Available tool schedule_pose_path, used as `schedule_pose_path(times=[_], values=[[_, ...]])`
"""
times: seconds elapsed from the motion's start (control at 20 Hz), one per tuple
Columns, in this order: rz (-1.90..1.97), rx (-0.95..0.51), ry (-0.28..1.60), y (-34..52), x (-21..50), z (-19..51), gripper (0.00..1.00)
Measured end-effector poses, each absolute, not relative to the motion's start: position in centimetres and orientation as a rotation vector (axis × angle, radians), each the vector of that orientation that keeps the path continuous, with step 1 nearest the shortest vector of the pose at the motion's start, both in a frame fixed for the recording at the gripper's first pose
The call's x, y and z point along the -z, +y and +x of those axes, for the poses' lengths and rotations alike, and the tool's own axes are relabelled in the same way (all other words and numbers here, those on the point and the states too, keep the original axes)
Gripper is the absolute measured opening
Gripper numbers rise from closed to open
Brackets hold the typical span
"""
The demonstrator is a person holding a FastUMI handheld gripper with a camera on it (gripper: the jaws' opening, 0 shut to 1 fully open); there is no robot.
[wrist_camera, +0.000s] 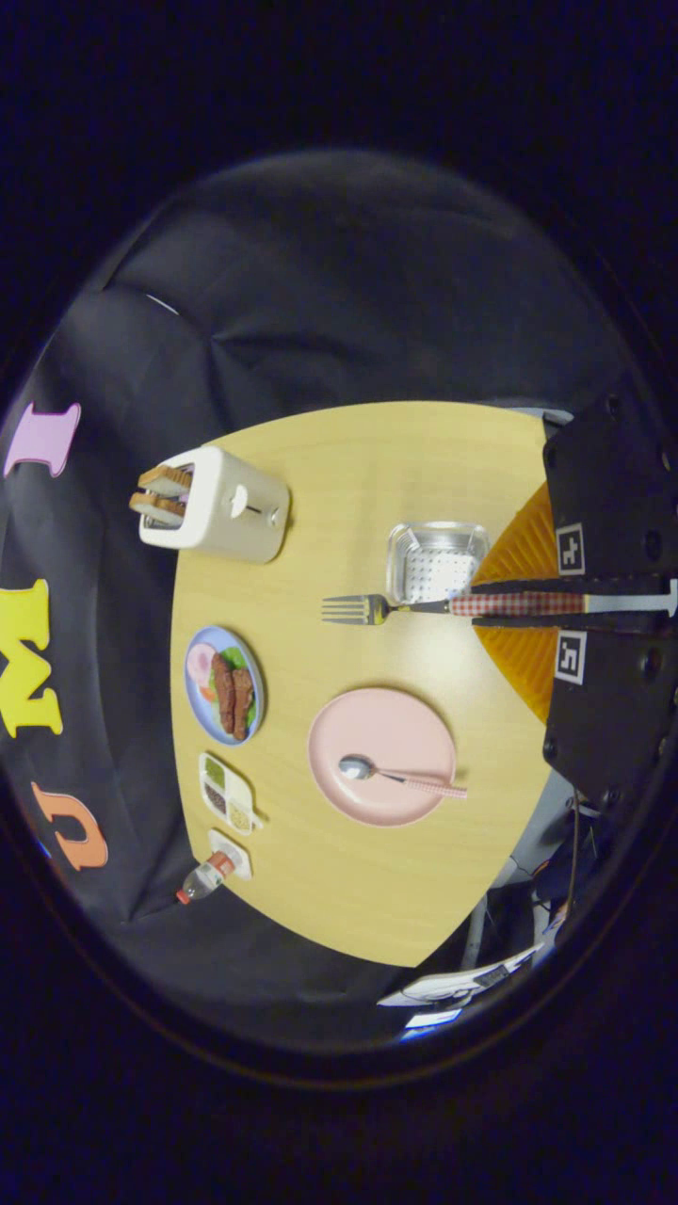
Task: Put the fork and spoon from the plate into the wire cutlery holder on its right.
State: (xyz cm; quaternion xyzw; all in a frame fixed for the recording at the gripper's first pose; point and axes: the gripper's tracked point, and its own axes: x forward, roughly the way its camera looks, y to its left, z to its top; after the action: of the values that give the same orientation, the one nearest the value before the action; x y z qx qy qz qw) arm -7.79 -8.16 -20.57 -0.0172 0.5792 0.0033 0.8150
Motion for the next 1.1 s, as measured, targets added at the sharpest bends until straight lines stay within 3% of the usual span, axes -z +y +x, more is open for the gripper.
schedule_pose_path(times=[0.3, 0.6, 1.1], values=[[0.013, -0.029, 1.449, -10.2, 22.9, -10.5, 0.07], [0.033, 0.053, 1.649, -11.8, 24.6, -9.4, 0.07], [0.122, 0.052, 1.722, -10.1, 26.1, -6.4, 0.09]])
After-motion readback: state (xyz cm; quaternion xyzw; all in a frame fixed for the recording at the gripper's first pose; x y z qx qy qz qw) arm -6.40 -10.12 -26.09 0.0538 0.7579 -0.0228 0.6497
